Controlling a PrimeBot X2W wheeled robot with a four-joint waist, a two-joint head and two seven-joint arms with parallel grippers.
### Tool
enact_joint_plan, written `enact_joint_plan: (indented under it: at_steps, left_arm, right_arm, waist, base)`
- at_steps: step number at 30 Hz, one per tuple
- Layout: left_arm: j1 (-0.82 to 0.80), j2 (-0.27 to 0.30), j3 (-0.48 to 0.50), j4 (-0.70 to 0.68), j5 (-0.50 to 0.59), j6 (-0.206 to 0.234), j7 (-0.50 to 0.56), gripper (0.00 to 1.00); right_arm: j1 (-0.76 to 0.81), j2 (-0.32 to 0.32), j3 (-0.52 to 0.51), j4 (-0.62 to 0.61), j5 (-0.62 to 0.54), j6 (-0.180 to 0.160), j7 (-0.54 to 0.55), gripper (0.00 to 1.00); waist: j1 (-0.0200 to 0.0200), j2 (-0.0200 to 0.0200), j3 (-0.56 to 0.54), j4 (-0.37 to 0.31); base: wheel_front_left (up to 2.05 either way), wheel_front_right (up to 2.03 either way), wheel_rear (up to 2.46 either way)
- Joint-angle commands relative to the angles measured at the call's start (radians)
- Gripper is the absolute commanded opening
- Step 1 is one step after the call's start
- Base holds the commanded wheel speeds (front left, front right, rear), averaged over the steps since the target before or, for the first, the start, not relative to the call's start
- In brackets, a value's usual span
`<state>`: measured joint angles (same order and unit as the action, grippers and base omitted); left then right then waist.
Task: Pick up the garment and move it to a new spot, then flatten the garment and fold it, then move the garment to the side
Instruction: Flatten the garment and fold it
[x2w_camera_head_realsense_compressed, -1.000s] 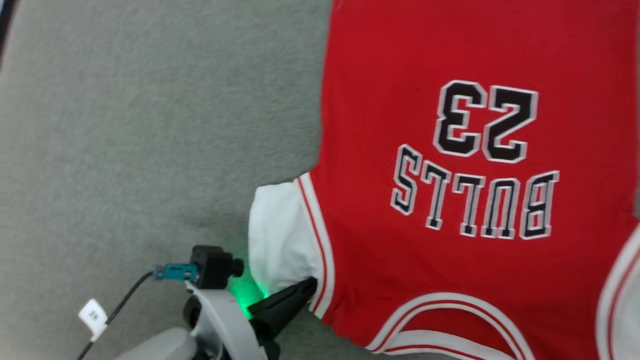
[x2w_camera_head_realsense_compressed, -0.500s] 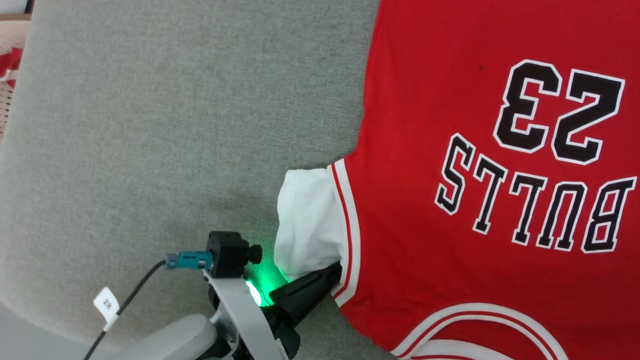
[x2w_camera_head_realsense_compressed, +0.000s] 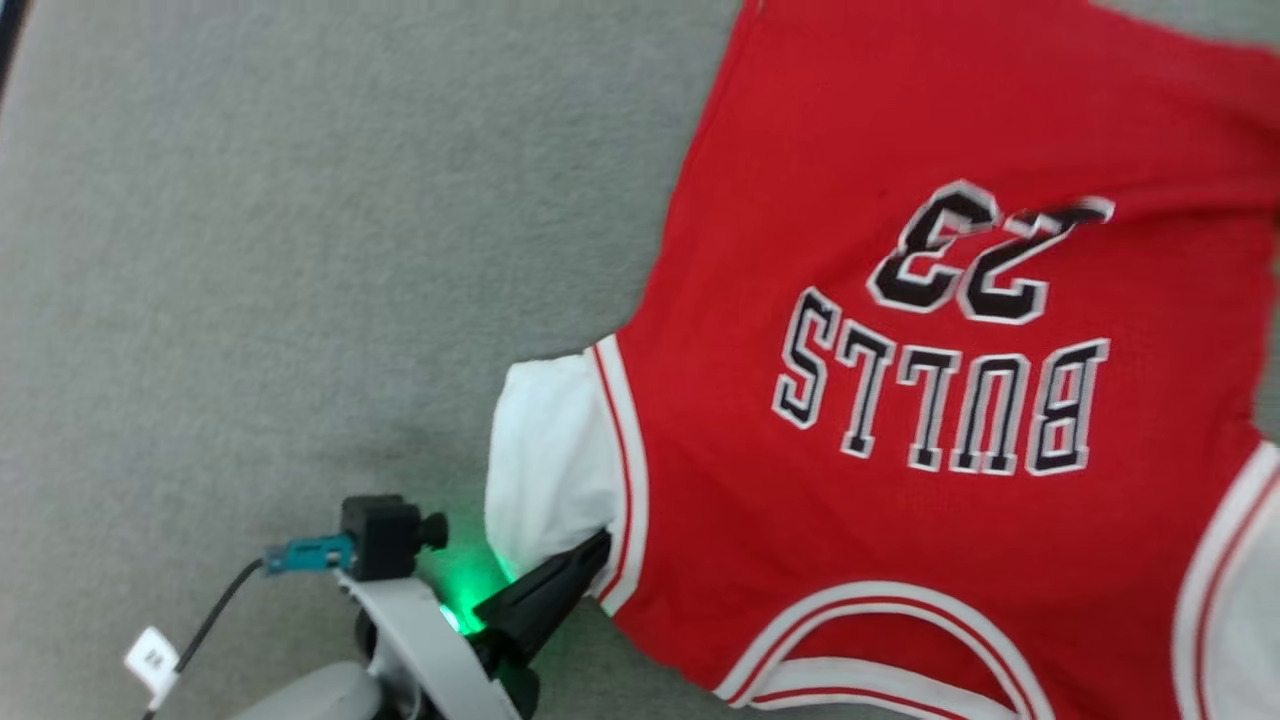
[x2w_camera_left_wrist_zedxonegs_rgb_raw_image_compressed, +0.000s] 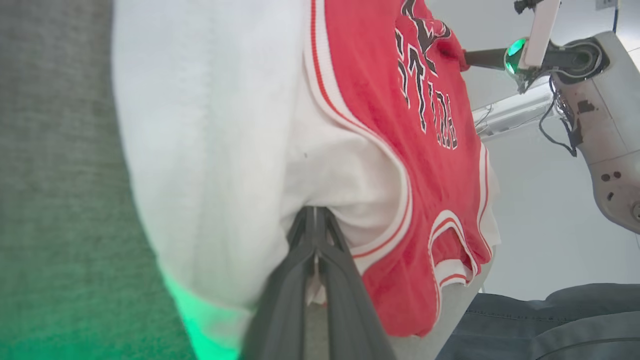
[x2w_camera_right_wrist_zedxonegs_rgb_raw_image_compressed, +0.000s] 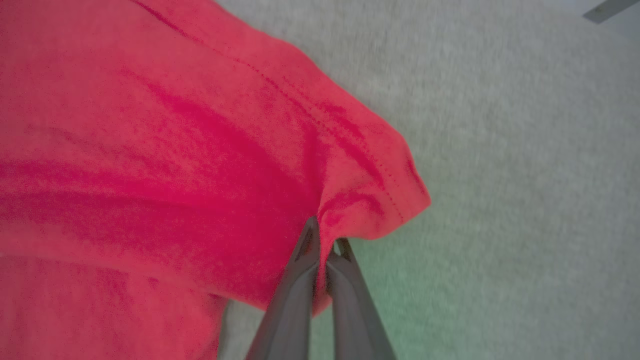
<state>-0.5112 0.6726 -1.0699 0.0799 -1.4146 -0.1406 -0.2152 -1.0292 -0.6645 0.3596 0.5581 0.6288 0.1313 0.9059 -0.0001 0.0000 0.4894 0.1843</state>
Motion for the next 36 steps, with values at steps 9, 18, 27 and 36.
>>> enact_joint_plan:
  at_steps: [9, 18, 27, 36]
  left_arm:
    - [0.087, 0.077, 0.063, 0.027, -0.016, 0.035, -0.037, 0.0]
    - [0.153, 0.093, 0.13, -0.011, 0.001, 0.061, -0.048, 0.0]
    - [0.196, 0.092, 0.164, -0.014, 0.019, 0.067, -0.048, 0.0]
    - [0.202, 0.097, 0.172, -0.027, 0.024, 0.069, -0.048, 0.0]
  right_arm:
    - [0.422, -0.172, 0.0, -0.392, 0.277, -0.001, 0.053, 0.0]
    - [0.966, -0.16, -0.124, -0.675, 0.312, -0.001, 0.041, 0.0]
    - [1.154, -0.045, -0.118, -0.799, 0.197, -0.001, 0.037, 1.0]
    - [1.149, -0.072, -0.308, -0.903, 0.278, -0.001, 0.05, 1.0]
  waist:
    - [0.0001, 0.0, -0.173, -0.163]
    - [0.0001, 0.0, -0.212, -0.203]
    - [0.0001, 0.0, -0.23, -0.236]
    - [0.0001, 0.0, -0.228, -0.24]
  base:
    - [0.0, 0.0, 0.0]
    - [0.0, 0.0, 0.0]
    - [0.0, 0.0, 0.0]
    - [0.0, 0.0, 0.0]
